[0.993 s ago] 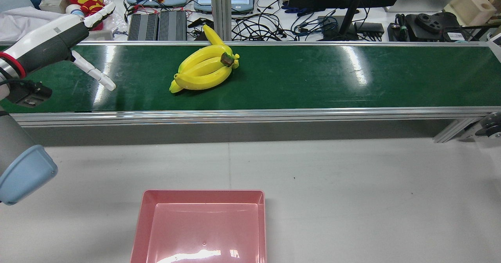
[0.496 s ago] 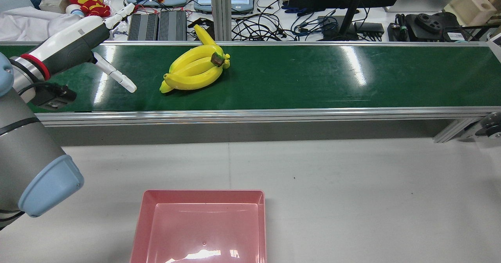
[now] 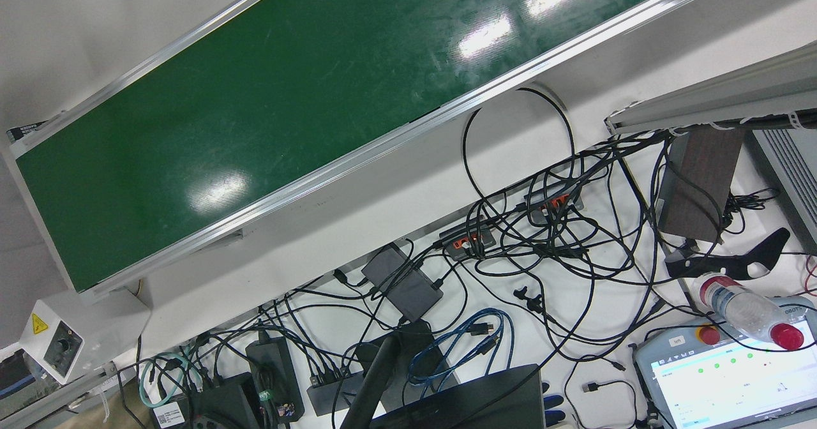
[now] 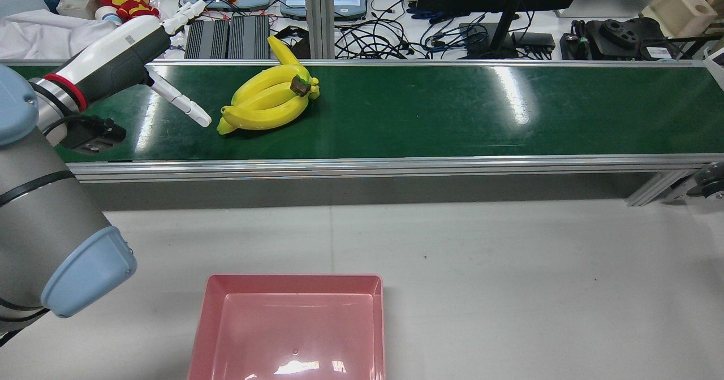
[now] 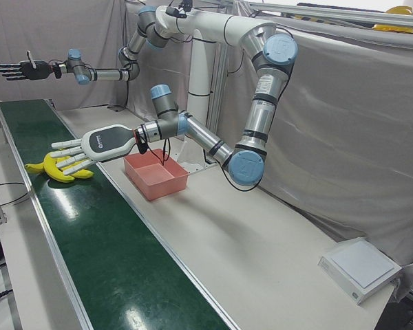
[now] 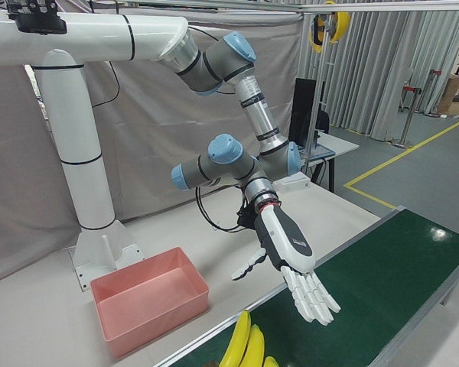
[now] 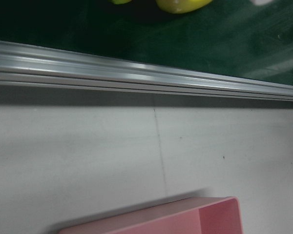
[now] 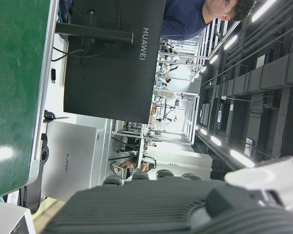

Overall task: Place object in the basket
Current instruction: 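Move the left hand over the conveyor toward the yellow bananas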

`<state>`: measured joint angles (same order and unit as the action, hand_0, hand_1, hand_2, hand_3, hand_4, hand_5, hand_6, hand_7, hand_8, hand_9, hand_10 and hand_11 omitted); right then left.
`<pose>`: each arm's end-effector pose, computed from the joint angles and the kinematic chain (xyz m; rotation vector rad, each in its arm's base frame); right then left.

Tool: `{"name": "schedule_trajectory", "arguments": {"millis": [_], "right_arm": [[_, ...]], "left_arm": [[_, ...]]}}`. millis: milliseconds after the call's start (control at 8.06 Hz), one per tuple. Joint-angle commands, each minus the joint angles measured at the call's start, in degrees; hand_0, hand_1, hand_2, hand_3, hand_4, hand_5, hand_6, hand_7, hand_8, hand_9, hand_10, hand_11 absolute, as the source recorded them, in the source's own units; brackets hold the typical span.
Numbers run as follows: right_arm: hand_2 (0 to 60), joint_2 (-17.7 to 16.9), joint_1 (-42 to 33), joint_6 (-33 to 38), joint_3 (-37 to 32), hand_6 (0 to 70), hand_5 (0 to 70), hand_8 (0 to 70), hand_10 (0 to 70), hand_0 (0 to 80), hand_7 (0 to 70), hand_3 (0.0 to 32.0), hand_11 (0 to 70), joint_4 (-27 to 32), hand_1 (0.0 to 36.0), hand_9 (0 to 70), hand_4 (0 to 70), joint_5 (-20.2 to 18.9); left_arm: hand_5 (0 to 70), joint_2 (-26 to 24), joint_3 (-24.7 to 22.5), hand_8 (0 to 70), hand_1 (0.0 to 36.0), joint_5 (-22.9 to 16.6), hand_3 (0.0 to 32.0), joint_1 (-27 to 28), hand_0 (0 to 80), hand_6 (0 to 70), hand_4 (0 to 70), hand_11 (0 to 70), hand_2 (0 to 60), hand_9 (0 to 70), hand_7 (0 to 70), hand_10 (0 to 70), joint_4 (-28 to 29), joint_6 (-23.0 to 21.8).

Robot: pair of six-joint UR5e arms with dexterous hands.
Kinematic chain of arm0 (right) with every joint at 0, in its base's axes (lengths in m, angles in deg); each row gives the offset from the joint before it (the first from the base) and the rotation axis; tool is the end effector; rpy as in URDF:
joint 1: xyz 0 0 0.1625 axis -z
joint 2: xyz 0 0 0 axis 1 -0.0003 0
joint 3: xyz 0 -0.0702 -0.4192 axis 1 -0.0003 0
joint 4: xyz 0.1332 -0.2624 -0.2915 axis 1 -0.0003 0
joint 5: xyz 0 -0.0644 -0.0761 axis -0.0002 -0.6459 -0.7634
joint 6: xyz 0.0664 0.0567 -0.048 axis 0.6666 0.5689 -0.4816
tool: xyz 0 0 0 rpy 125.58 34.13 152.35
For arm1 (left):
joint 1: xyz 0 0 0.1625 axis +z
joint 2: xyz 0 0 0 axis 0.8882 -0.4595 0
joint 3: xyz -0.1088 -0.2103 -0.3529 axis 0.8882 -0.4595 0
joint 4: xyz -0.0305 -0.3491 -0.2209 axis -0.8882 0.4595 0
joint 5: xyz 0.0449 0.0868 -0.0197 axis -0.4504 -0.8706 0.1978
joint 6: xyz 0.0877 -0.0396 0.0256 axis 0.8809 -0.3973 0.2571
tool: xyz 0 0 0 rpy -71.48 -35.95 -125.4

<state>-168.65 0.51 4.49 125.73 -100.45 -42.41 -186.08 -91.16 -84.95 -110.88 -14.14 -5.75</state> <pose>0.1276 -0.4987 0.6583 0.0860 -2.0897 2.2233 0.2426 -0.5235 0.2310 0.5592 1.7398 -1.3141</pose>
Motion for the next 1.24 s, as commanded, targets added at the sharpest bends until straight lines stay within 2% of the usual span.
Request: {"name": "schedule_trajectory", "arguments": {"millis": [0,124,372,496,993,1117], "right_arm": [[0.0,0.0,0.0,0.0,0.0,0.0,0.0,0.0,0.0,0.0,0.0,0.0,0.0,0.0,0.0,0.0,0.0,0.0],[0.0,0.0,0.0,0.0,-0.09,0.0,0.0,0.0,0.0,0.0,0.0,0.0,0.0,0.0,0.0,0.0,0.0,0.0],[0.0,0.0,0.0,0.0,0.0,0.0,0.0,0.0,0.0,0.0,0.0,0.0,0.0,0.0,0.0,0.0,0.0,0.0],[0.0,0.0,0.0,0.0,0.0,0.0,0.0,0.0,0.0,0.0,0.0,0.0,0.0,0.0,0.0,0.0,0.0,0.0],[0.0,0.0,0.0,0.0,0.0,0.0,0.0,0.0,0.0,0.0,0.0,0.0,0.0,0.0,0.0,0.0,0.0,0.0],[0.0,0.0,0.0,0.0,0.0,0.0,0.0,0.0,0.0,0.0,0.0,0.0,0.0,0.0,0.0,0.0,0.0,0.0]], "left_arm": [[2.5,-1.38,2.19,3.6,17.3,2.06,5.8,0.24,62.5,0.0,3.3,0.0,0.0,3.9,0.5,0.0,-0.34,0.05],[2.4,-1.29,4.12,3.8,16.9,2.07,4.2,0.24,61.0,0.0,3.8,0.4,0.0,4.2,0.7,0.0,0.97,0.05],[2.2,-1.29,7.81,4.0,17.0,2.07,3.8,0.24,60.9,0.0,4.1,0.7,0.0,4.5,1.0,0.0,3.78,-0.03],[1.8,-1.29,9.31,3.6,17.2,2.07,4.8,0.24,61.5,0.0,4.0,0.6,0.0,4.3,0.9,0.0,4.75,-0.03],[2.1,-1.38,9.41,3.6,16.9,2.07,5.4,1.12,61.1,0.0,3.9,0.0,0.0,4.2,0.8,0.0,4.85,-0.03],[3.9,-1.46,9.5,3.9,17.3,2.16,3.0,1.38,61.9,0.0,6.1,0.2,0.0,4.4,1.2,0.0,5.28,-0.03]]}}
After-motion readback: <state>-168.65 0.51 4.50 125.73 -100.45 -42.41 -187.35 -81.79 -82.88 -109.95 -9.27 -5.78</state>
